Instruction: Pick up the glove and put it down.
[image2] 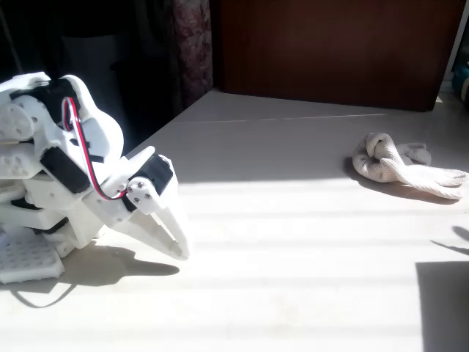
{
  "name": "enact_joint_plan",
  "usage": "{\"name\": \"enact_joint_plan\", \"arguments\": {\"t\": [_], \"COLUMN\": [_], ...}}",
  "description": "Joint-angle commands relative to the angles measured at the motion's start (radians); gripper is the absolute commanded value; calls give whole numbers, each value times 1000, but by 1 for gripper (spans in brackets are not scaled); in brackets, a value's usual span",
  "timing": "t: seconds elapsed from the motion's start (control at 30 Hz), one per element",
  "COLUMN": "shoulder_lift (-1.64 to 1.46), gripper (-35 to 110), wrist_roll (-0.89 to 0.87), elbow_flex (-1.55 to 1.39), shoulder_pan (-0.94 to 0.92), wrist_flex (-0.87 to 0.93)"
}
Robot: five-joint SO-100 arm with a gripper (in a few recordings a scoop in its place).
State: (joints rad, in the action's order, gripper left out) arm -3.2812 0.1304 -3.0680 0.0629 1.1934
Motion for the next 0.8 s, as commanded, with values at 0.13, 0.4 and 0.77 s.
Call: {"name": "enact_joint_plan", "arguments": {"t": [0.13, 0.4, 0.77], "shoulder_lift": [-3, -3, -3], "gripper": [0, 0, 0], "wrist_roll": [5, 5, 5], "elbow_flex": [46, 46, 46], "shoulder_pan": [-12, -12, -11], "wrist_flex": [5, 5, 5]}}
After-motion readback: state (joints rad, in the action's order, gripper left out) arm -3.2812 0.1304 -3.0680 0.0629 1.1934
